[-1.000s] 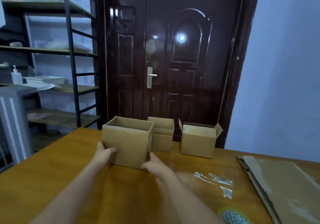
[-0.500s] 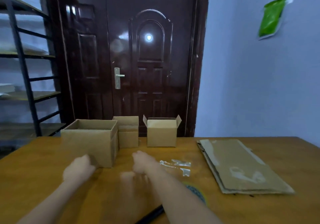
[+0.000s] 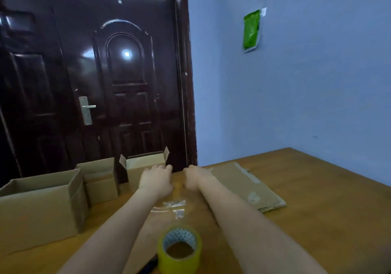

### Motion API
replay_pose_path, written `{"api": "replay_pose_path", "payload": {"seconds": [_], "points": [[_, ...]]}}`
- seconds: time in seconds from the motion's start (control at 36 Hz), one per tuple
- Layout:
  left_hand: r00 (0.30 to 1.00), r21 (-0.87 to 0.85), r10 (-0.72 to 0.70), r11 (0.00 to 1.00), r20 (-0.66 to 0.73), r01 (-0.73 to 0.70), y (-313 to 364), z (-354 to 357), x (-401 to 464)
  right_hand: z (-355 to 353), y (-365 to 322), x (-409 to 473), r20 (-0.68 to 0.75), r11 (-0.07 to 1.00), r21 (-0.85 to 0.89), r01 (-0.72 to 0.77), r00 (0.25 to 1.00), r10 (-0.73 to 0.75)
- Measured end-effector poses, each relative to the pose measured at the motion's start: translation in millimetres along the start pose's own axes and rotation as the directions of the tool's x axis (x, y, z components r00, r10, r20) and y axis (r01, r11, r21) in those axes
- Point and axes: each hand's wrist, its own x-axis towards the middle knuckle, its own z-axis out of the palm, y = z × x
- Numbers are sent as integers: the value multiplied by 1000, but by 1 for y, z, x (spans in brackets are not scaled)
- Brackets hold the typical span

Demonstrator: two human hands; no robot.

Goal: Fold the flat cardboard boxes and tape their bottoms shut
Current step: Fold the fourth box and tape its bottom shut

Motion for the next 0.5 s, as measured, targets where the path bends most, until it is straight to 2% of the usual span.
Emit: {"api": "replay_pose_path", "payload": {"seconds": [0.14,0.25,0.36,0.5], "points": [[995,-18,104,994,7,-104,48,0,22,-15,62,-14,-4,993,23,-116,993,117],[988,-124,138,984,73,-129,78,10,31,-14,106,-30,9,980,9,-199,980,198],[971,-234,133,969,197,-85,104,23,30,3,148,-44,33,950,-37,-309,950,310],[922,-379,123,925,366,26,123,46,28,26,179,-58,108,896,16,-443,892,439]]}}
